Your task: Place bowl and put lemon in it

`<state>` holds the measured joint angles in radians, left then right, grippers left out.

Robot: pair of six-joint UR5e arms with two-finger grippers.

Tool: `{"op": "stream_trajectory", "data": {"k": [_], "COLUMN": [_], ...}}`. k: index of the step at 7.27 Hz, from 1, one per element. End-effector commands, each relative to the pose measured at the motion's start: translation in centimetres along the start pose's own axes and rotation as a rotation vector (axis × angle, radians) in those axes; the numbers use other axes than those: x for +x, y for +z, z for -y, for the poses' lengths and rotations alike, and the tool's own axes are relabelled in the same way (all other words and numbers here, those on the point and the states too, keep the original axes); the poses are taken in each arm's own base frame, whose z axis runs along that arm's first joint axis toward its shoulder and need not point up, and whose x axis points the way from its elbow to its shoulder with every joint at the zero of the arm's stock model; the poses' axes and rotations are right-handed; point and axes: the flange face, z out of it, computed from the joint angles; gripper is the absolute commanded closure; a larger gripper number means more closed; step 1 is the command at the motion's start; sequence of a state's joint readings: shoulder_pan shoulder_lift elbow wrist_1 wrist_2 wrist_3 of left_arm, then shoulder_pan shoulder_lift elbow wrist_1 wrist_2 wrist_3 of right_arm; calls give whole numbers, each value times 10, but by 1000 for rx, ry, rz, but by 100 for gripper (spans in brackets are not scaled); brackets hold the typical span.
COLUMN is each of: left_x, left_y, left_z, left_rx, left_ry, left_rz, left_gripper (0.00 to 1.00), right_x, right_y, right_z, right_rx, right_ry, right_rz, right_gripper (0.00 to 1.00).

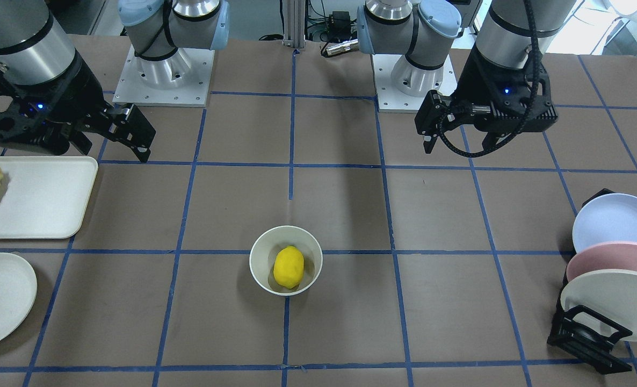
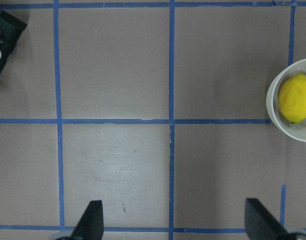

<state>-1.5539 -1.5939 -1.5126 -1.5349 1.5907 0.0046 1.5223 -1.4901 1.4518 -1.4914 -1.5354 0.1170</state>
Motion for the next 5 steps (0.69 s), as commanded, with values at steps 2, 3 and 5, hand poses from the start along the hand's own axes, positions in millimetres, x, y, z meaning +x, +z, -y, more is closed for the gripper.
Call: {"op": "stream_trajectory", "data": {"k": [2, 3, 5], "left_x": [0, 0, 0], "left_y": [4, 15, 17], "left_z": [2, 6, 6], "left_rx": [-6, -26, -30], "left_ry": [0, -1, -1], "left_rz": [0, -2, -5], "left_gripper": [0, 0, 0], "right_x": [6, 2, -4], "right_y": [19, 18, 16], "right_z": [-26, -27, -30], "right_rx": [-37, -33, -27], "right_ry": [-8, -21, -33], "right_rz": [-43, -43, -43], "right_gripper": [0, 0, 0]}}
